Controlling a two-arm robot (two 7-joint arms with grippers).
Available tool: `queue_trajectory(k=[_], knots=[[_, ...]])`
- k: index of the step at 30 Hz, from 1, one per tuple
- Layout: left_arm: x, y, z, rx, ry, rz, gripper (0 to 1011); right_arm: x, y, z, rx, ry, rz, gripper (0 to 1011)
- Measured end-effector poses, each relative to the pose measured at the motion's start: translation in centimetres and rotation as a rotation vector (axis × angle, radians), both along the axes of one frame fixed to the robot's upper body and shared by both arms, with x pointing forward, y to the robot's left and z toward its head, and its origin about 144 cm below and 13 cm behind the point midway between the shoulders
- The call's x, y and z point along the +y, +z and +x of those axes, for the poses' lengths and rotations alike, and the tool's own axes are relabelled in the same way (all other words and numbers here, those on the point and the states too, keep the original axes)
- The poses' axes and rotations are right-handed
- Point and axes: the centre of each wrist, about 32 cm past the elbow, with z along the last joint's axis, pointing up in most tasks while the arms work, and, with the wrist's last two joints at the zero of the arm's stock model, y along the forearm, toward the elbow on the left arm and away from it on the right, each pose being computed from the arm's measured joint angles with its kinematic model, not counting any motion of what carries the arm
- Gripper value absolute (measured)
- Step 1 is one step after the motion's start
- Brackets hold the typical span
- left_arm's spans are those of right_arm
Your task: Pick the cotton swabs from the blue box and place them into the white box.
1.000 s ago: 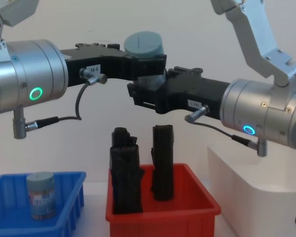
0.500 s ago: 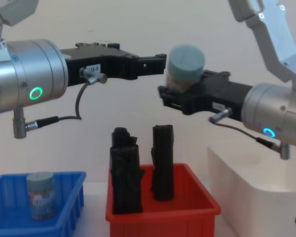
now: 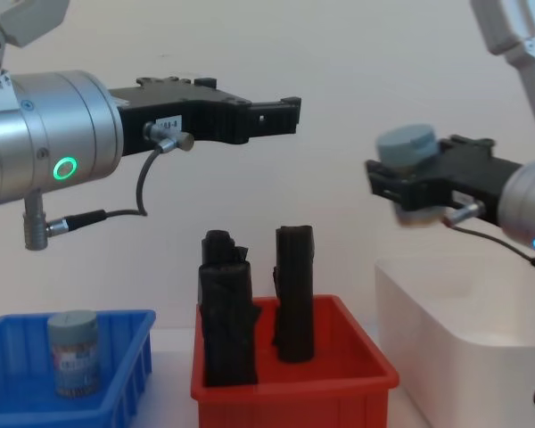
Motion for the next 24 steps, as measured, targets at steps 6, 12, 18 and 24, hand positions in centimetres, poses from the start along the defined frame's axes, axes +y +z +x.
queue_trajectory(k=[6,12,18,24], knots=[[0.0,0.0,0.0,0.000,0.000,0.000,1004,-1.0,-0.4,-0.3,0.006,-0.098,0.018,681],[0.0,0.0,0.0,0.000,0.000,0.000,1004,-2.0,-0.7,-0.5,0.011,-0.183,0.036,681],[0.0,0.0,0.0,0.000,0.000,0.000,1004,-3.1,-1.1,-0.8,0.018,-0.283,0.059,745],[0.0,0.0,0.0,0.000,0.000,0.000,1004,-4.4,-1.5,-0.9,0.026,-0.382,0.082,915]])
